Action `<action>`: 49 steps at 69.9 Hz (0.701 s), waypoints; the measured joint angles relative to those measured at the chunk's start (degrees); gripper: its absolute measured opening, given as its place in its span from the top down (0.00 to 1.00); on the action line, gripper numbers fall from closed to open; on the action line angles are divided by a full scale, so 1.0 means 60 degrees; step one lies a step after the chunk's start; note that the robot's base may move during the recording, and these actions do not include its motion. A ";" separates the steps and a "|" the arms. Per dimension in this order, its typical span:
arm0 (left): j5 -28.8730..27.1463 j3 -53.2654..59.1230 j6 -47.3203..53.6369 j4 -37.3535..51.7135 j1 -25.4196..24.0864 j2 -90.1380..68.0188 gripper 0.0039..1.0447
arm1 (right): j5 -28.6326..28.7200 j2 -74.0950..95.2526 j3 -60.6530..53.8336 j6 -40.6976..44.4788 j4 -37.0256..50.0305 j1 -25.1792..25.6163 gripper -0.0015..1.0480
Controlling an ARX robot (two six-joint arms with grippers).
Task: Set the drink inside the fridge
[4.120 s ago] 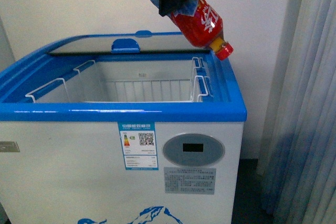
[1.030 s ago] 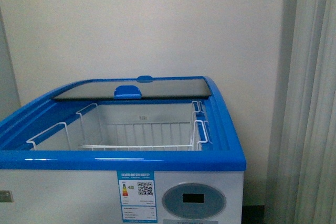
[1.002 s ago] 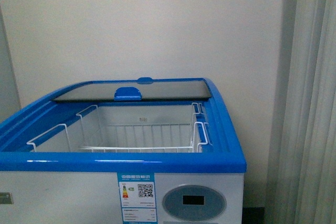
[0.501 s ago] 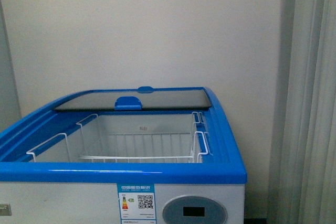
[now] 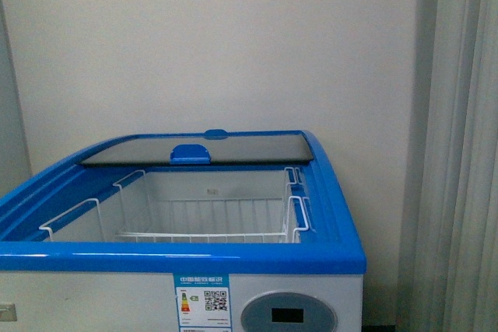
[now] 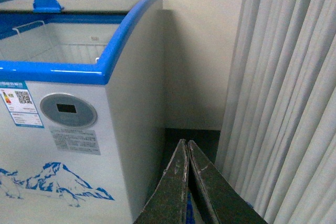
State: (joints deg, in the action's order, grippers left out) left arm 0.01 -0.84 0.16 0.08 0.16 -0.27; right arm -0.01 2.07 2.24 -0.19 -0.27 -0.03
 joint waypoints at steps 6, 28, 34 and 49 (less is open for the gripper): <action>0.0004 0.0000 0.0000 0.0000 -0.0004 0.0000 0.98 | 0.0025 -0.0240 -0.0222 0.0000 0.0015 0.0000 0.97; 0.0000 0.0000 -0.0007 0.0000 0.0000 0.0000 0.74 | 0.0004 -0.0281 -0.0222 0.0007 0.0029 0.0000 0.72; 0.0000 0.0000 -0.0007 0.0000 0.0000 0.0000 0.58 | 0.0007 -0.0284 -0.0222 0.0007 0.0025 0.0000 0.57; 0.0000 0.0000 -0.0007 0.0000 0.0000 0.0000 0.23 | 0.0007 -0.0284 -0.0222 0.0007 0.0029 0.0000 0.23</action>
State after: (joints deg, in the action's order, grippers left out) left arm 0.01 -0.84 0.12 0.08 0.16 -0.27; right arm 0.03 0.36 0.91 -0.14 -0.10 -0.03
